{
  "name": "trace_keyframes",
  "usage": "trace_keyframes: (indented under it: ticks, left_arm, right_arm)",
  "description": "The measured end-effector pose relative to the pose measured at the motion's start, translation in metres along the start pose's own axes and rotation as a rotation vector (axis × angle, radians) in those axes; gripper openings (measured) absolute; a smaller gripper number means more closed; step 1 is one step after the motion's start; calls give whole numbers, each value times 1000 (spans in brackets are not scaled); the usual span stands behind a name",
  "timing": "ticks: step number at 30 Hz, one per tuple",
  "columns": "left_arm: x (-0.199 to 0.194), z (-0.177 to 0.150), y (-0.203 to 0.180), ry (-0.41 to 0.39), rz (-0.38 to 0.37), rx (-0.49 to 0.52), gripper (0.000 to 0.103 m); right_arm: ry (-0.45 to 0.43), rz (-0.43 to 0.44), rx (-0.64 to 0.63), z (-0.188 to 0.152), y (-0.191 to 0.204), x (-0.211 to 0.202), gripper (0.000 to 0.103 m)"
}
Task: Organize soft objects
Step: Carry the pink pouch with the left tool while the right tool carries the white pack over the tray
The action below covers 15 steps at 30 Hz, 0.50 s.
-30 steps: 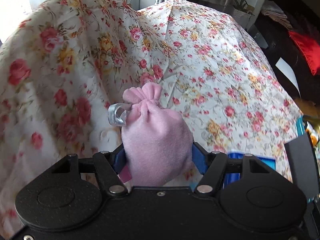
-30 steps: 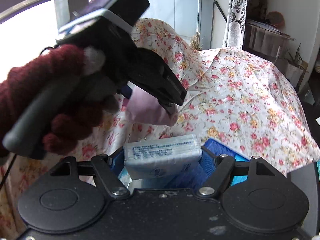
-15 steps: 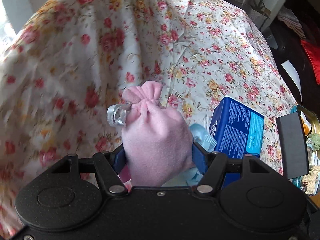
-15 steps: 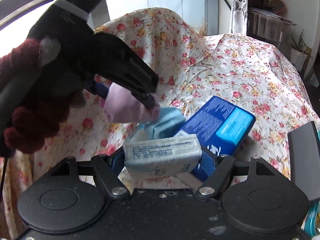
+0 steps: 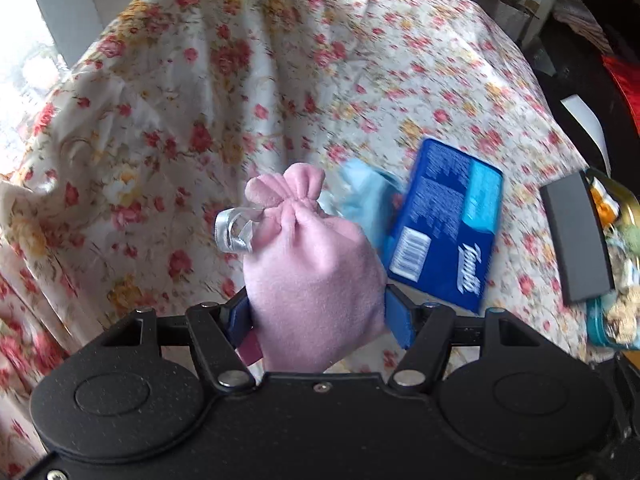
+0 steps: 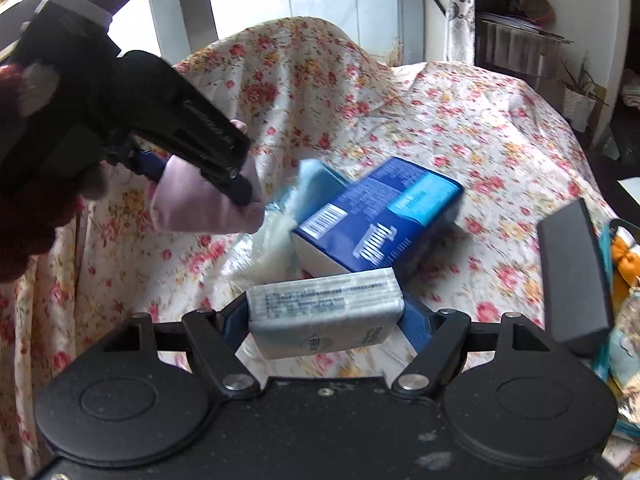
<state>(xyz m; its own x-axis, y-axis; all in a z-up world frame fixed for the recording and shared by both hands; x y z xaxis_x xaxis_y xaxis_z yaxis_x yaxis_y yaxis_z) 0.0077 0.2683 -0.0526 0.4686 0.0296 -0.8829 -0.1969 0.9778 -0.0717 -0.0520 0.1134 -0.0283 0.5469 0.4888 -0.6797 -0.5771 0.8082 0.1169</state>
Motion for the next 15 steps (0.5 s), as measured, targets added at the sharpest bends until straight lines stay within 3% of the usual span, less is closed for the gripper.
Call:
trace_keyframes:
  ticks: [8,15]
  left_arm:
    - [0,-34,-71,81,-102,130,62]
    - [-2,-47,-136,110,-205,244,62]
  right_arm:
    - [53,-95,69,-28,-48,-22,75]
    - [124,-239,131,-58,-109,-42,75]
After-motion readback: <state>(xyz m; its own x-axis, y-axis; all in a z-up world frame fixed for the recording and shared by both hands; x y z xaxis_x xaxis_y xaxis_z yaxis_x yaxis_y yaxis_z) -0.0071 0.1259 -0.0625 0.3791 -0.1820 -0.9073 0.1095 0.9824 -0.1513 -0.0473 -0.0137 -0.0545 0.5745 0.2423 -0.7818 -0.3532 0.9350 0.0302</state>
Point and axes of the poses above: each gripper's, at about its wrist camera, not at the fingertips, and x roughly the way its jaws point, y to its left, z to its top, the point moved 7 cm from there along x, roughly the way its jaws point, and after that the axes turned 4 degrees about -y, right-handed, at the moved point
